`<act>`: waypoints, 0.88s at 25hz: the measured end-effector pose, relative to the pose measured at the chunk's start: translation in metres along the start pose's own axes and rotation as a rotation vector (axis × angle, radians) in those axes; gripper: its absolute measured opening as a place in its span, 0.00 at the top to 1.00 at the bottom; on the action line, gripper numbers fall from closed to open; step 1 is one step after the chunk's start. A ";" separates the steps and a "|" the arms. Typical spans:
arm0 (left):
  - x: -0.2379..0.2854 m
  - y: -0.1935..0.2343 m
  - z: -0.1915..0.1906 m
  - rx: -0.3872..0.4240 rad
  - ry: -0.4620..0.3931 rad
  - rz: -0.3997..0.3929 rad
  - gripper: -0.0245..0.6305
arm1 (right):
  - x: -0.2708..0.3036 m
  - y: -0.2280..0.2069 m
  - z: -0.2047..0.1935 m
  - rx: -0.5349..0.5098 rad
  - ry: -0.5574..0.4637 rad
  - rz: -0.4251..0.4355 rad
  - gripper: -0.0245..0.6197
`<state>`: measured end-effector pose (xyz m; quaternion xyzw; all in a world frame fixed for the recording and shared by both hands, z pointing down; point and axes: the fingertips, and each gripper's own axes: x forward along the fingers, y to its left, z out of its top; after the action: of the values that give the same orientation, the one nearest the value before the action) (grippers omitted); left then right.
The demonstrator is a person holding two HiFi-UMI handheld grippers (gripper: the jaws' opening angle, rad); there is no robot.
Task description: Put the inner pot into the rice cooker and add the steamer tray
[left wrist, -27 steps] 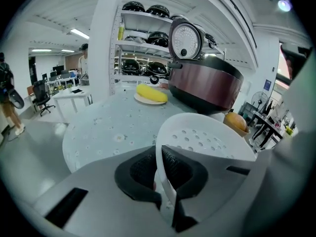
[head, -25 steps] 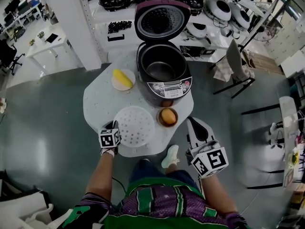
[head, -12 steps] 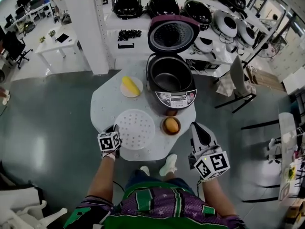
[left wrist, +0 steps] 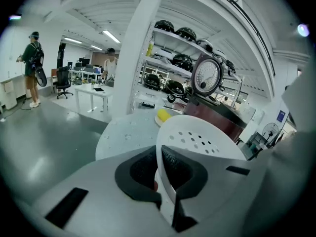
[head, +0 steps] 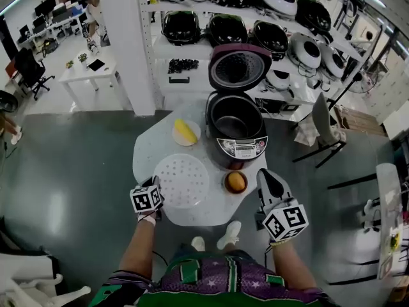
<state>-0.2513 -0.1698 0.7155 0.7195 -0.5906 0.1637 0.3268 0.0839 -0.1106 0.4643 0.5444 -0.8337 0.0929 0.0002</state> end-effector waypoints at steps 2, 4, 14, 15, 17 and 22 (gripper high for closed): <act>-0.010 -0.003 0.009 -0.019 -0.014 -0.009 0.91 | 0.001 0.000 0.005 0.009 -0.011 -0.004 0.95; -0.021 -0.006 0.024 -0.028 -0.040 -0.014 0.91 | 0.001 -0.001 0.012 0.018 -0.024 -0.010 0.95; -0.054 -0.033 0.108 -0.028 -0.161 -0.049 0.91 | 0.001 -0.006 0.043 0.012 -0.069 -0.015 0.95; -0.055 -0.038 0.116 -0.026 -0.169 -0.056 0.91 | 0.001 -0.009 0.046 0.013 -0.072 -0.015 0.95; -0.057 -0.049 0.133 -0.016 -0.186 -0.067 0.91 | 0.002 -0.014 0.053 0.019 -0.080 -0.014 0.95; -0.061 -0.081 0.168 0.014 -0.228 -0.093 0.91 | 0.011 -0.028 0.069 0.029 -0.084 0.014 0.95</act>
<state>-0.2144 -0.2287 0.5315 0.7624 -0.5886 0.0695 0.2596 0.1115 -0.1418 0.4022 0.5420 -0.8352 0.0819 -0.0435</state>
